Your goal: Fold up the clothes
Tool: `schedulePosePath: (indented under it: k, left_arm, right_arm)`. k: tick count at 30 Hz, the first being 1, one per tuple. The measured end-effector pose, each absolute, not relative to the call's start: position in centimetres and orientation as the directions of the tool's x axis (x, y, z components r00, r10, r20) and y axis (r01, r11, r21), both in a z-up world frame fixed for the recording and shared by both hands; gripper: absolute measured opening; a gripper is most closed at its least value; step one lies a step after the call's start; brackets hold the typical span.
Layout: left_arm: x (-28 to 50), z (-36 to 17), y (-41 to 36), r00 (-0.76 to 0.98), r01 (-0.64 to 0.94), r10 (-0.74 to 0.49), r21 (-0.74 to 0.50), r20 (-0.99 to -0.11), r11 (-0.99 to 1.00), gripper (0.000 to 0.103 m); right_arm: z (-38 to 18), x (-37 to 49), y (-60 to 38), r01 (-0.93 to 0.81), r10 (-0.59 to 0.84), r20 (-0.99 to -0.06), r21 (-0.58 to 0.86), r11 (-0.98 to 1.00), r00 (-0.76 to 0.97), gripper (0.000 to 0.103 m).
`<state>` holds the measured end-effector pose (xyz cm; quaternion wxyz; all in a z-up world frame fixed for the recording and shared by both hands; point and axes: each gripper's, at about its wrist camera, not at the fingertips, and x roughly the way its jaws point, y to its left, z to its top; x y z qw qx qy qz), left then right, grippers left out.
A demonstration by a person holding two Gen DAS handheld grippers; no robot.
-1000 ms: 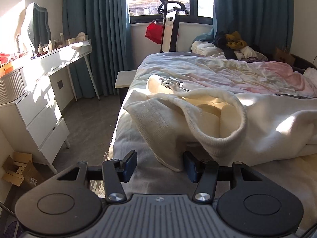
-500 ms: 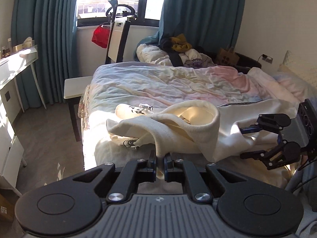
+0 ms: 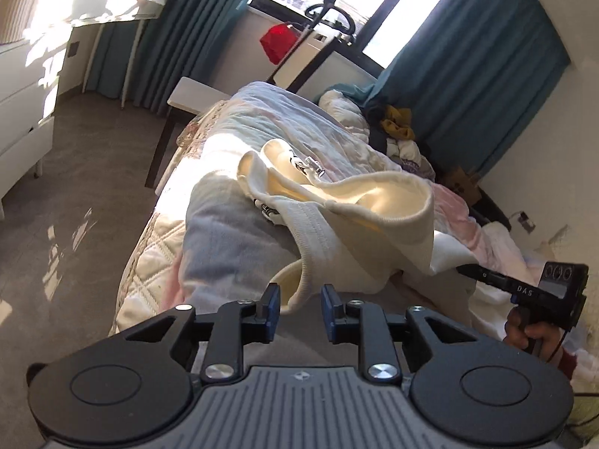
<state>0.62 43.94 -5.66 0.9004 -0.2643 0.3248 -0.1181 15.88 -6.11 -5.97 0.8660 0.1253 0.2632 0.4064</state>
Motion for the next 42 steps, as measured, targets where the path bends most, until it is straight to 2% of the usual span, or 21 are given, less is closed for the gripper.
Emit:
schedulePosePath:
  k: [3,5,6,11,15,21,31,33,36,39,42]
  left_arm:
    - [-1.6,-5.5,44.0,0.793,-0.045,-0.388,-0.68,-0.47,0.731,0.037]
    - [-1.6,-5.4,43.4,0.797,-0.11,-0.374,-0.722,-0.475,0.683,0.052]
    - [-1.5,-5.3,43.1,0.796,-0.143,-0.367,-0.739,-0.481,0.659,0.054]
    - [1.8,-6.6,41.1,0.754,-0.278,-0.415,-0.82,-0.509,0.501,0.057]
    - [4.9,-8.4,39.5,0.719,-0.443,-0.364,-0.794,-0.592,0.416,0.057]
    - [5.2,-10.5,38.6,0.813,-0.474,-0.251,-0.848,-0.525,0.237,0.059]
    - [4.7,-10.6,38.9,0.833,-0.468,-0.213,-0.856,-0.511,0.221,0.059]
    - [4.6,-10.5,39.1,0.834,-0.466,-0.213,-0.856,-0.509,0.223,0.059]
    - [4.5,-10.3,39.3,0.838,-0.462,-0.208,-0.858,-0.505,0.225,0.059]
    - [4.4,-10.2,39.3,0.841,-0.458,-0.201,-0.859,-0.502,0.228,0.059]
    - [4.3,-10.0,39.4,0.845,-0.454,-0.195,-0.86,-0.498,0.231,0.063]
  right_arm:
    - [-6.1,16.7,-6.9,-0.613,0.778,-0.336,0.483,0.626,0.53,0.008]
    - [-6.2,17.2,-7.4,-0.595,0.784,-0.324,0.516,0.616,0.53,0.008]
    - [-6.3,17.5,-7.7,-0.586,0.786,-0.317,0.533,0.61,0.53,0.008]
    - [-6.4,19.2,-10.4,-0.509,0.798,-0.254,0.655,0.558,0.547,0.008]
    - [-6.8,19.7,-11.8,-0.477,0.78,-0.25,0.673,0.566,0.573,0.008]
    - [-6.8,19.4,-11.8,-0.499,0.804,-0.27,0.667,0.553,0.53,0.008]
    - [-4.8,12.1,-7.0,-0.774,0.802,-0.426,0.296,0.56,0.417,0.012]
    - [-5.7,11.5,-5.8,-0.778,0.757,-0.482,0.214,0.59,0.441,0.022]
    - [-7.1,11.1,-4.3,-0.778,0.681,-0.545,0.079,0.623,0.49,0.028]
    - [-8.5,11.8,-3.3,-0.783,0.657,-0.58,0.052,0.62,0.482,0.033]
    - [-9.7,12.2,-2.5,-0.772,0.632,-0.583,0.013,0.636,0.511,0.034]
